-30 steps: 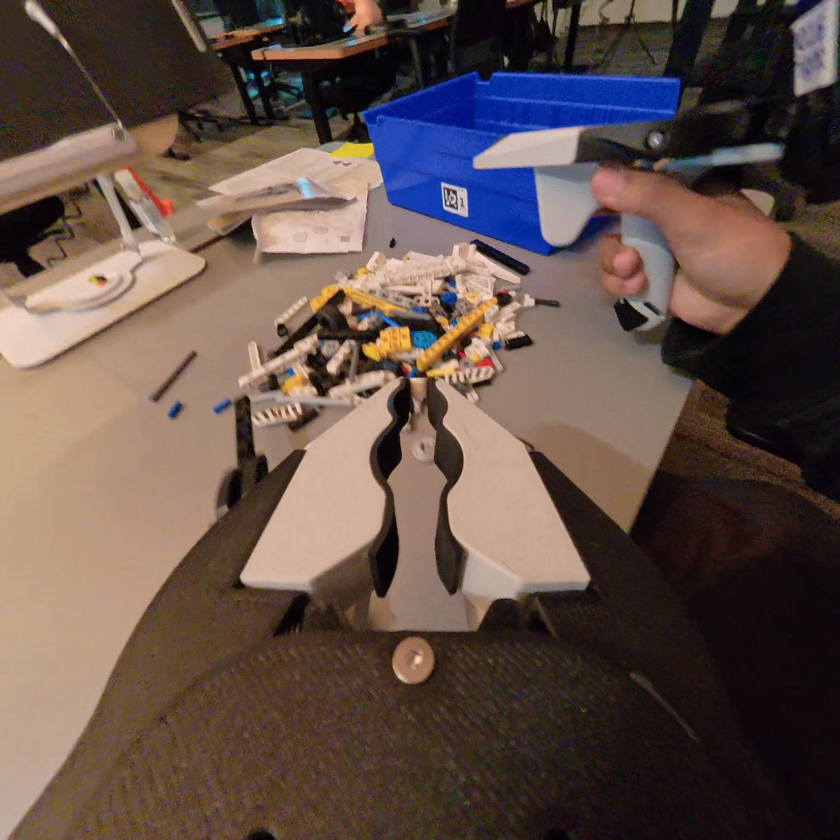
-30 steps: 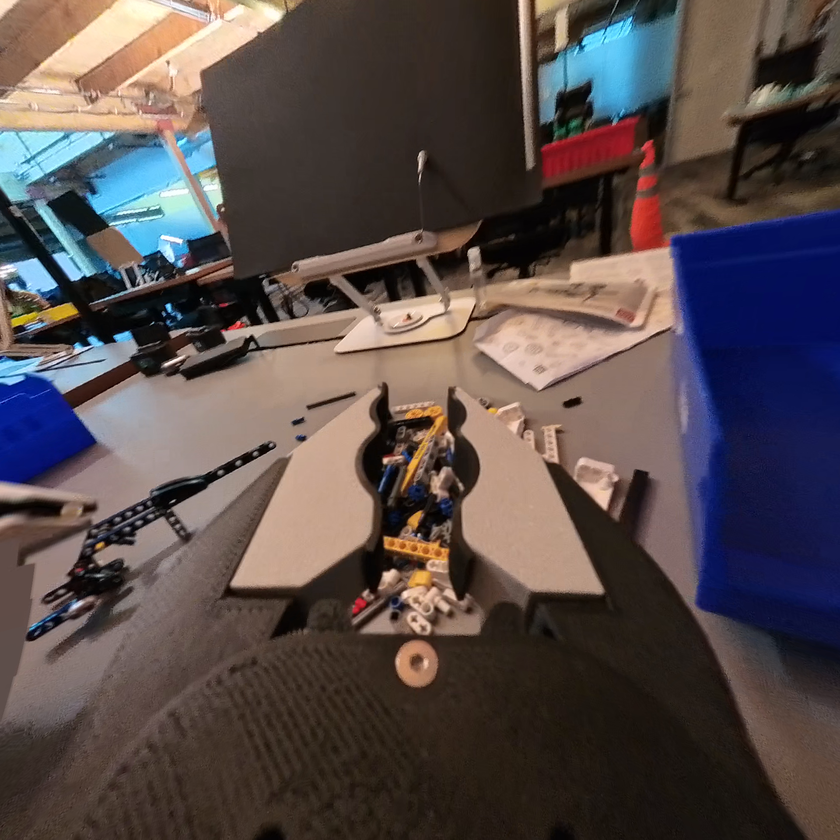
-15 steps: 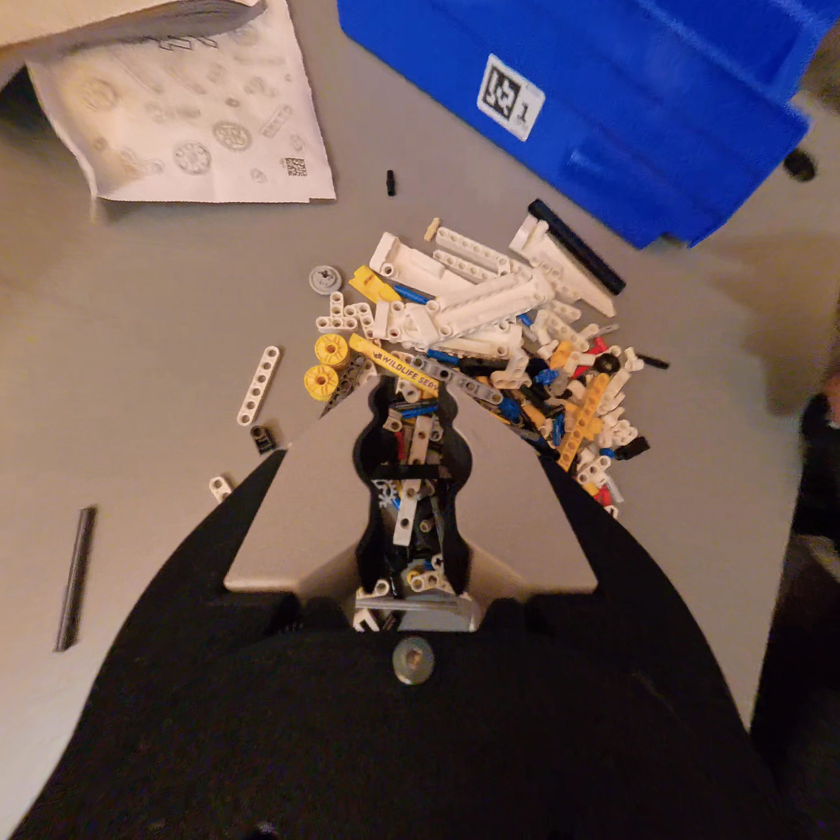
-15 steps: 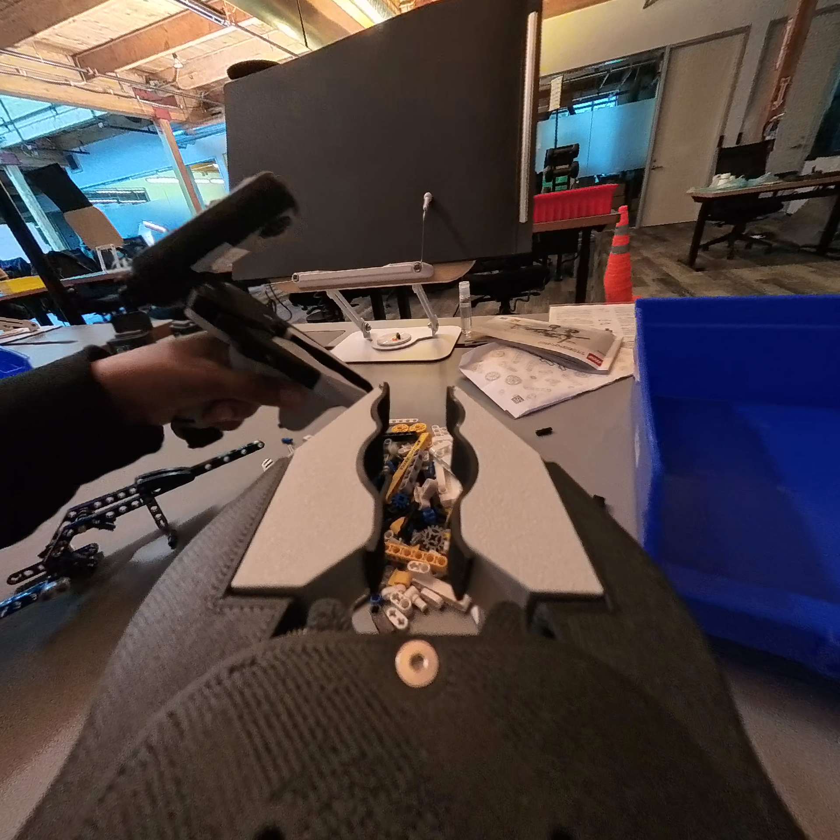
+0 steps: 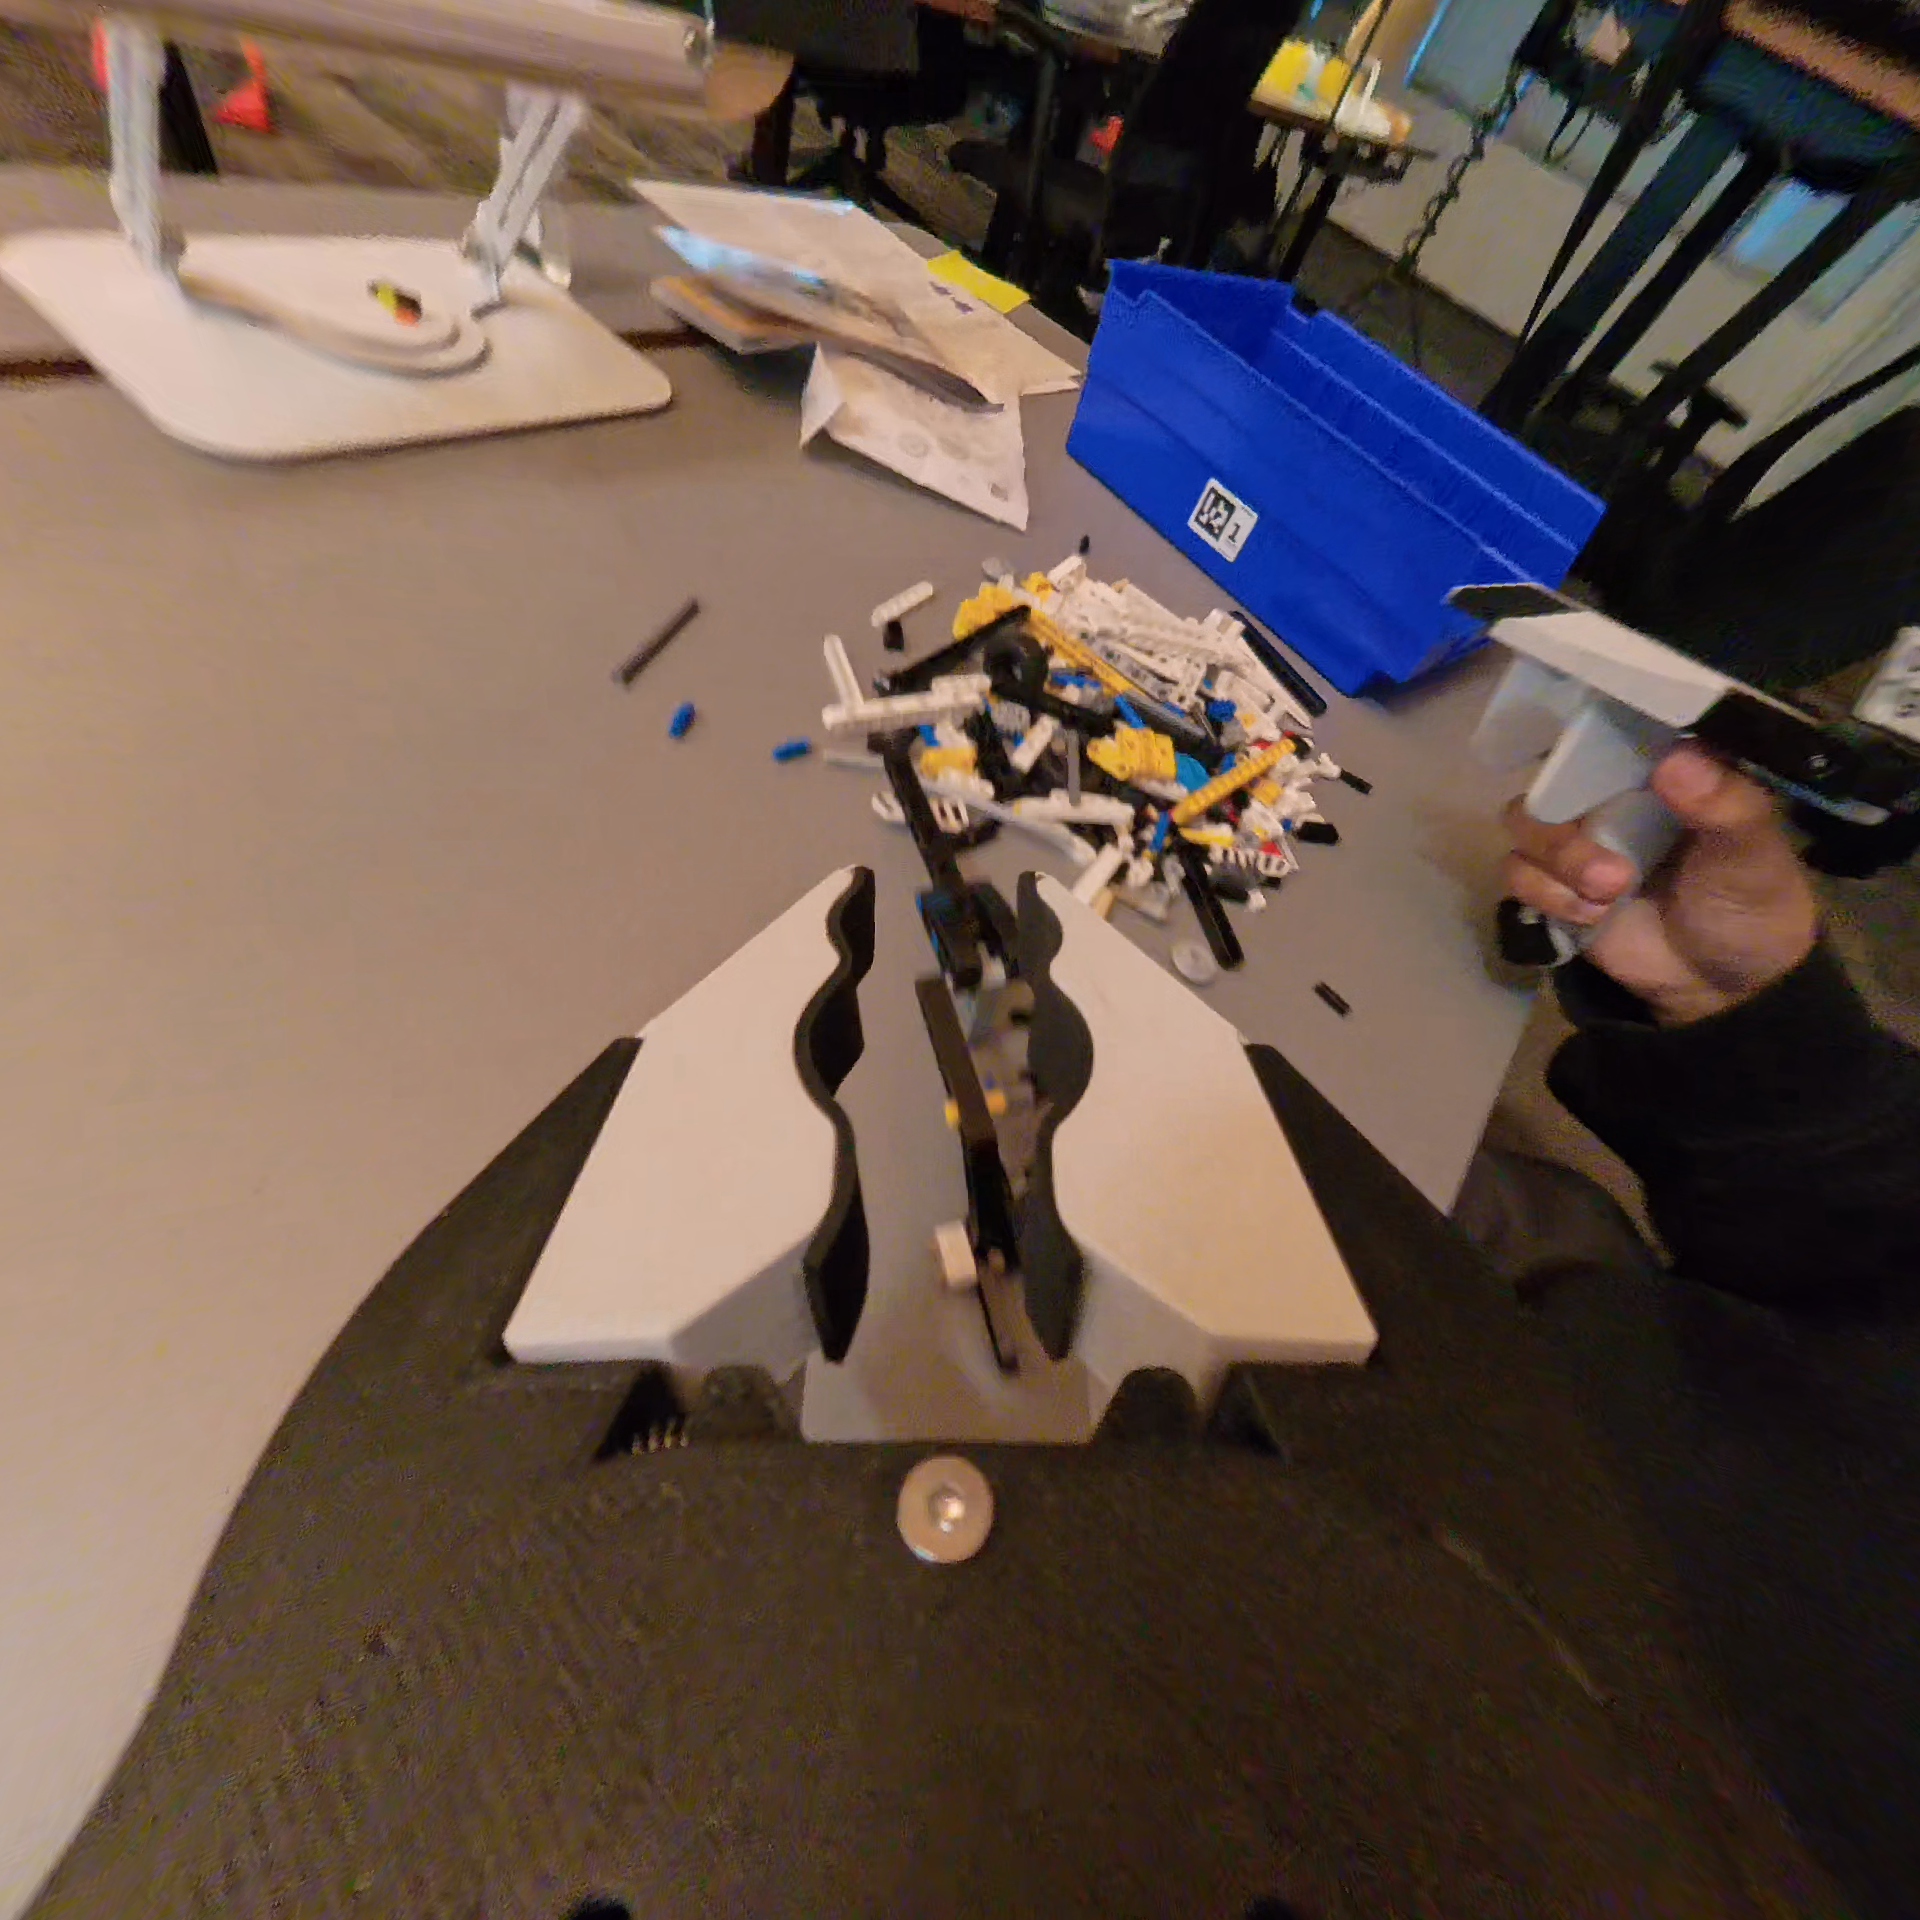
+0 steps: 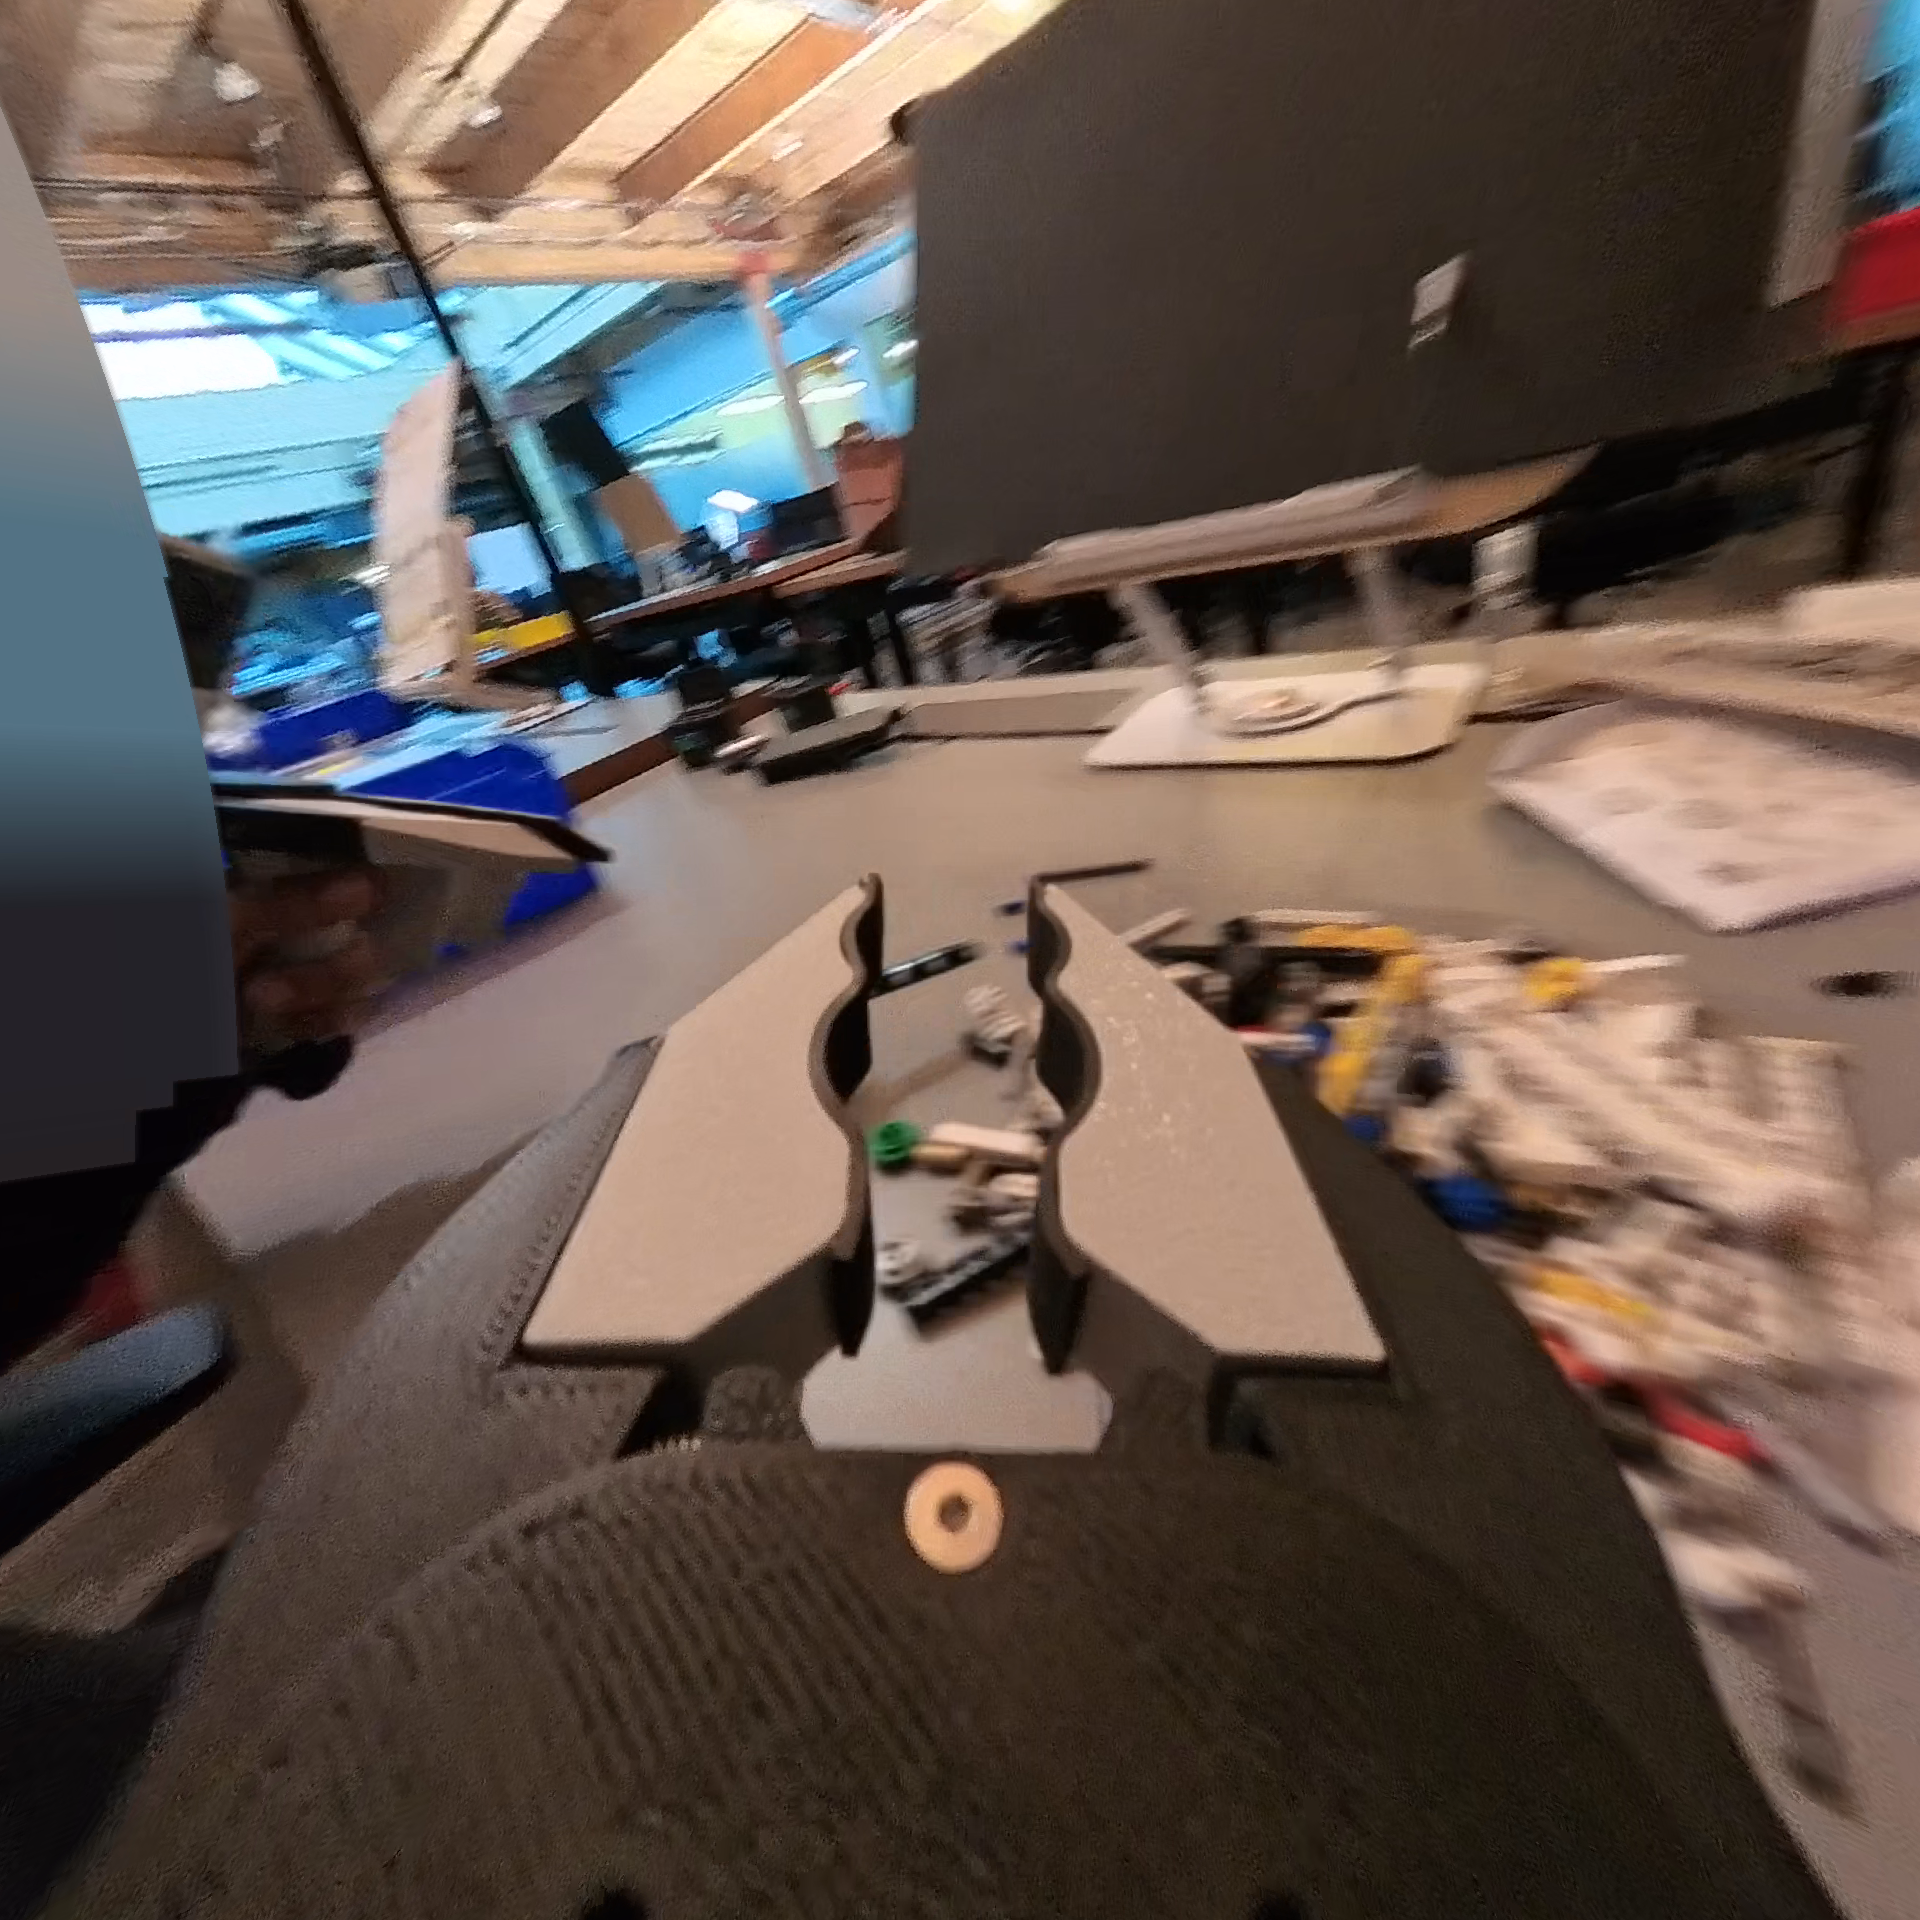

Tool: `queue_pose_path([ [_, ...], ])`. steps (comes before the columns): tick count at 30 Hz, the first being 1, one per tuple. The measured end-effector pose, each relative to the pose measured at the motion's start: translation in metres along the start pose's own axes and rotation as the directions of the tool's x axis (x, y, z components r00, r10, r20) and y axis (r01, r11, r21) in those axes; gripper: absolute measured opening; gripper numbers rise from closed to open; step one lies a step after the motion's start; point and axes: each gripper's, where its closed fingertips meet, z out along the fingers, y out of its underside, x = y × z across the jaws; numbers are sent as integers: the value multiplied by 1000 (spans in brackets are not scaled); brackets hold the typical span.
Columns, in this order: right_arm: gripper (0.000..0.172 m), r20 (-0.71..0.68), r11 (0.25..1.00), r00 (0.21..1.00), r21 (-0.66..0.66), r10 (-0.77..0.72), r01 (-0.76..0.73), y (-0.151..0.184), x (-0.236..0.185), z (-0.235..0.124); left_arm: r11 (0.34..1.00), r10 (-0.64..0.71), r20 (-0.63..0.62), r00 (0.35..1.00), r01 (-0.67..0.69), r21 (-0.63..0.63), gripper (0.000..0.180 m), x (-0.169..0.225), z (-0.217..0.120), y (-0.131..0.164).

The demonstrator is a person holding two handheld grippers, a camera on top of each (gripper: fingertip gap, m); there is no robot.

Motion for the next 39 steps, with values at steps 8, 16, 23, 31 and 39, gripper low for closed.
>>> queue_pose_path([
  [8, 26, 282, 960, 958, -279, 51, 31, 70, -91, 53, 965, -154, -142, 978, 180, 191, 26, 17, -42, 22],
  [16, 20, 321, 956, 942, -292, 96, 2, 61, -89, 78, 901, -288, -262, 921, 354, 253, 29, 15, -44, 37],
  [23, 21, 371, 943, 897, -307, 240, -126, 48, -92, 109, 878, -304, -315, 899, 392, 273, 29, -8, -40, 14],
  [31, 21, 307, 960, 942, -276, 135, -48, 55, -111, 77, 913, -217, -197, 956, 270, 307, 27, -11, -31, 25],
  [39, 21, 228, 932, 973, -358, 40, 46, 96, -119, 46, 905, -229, -175, 958, 276, 325, 26, -7, -39, 28],
])
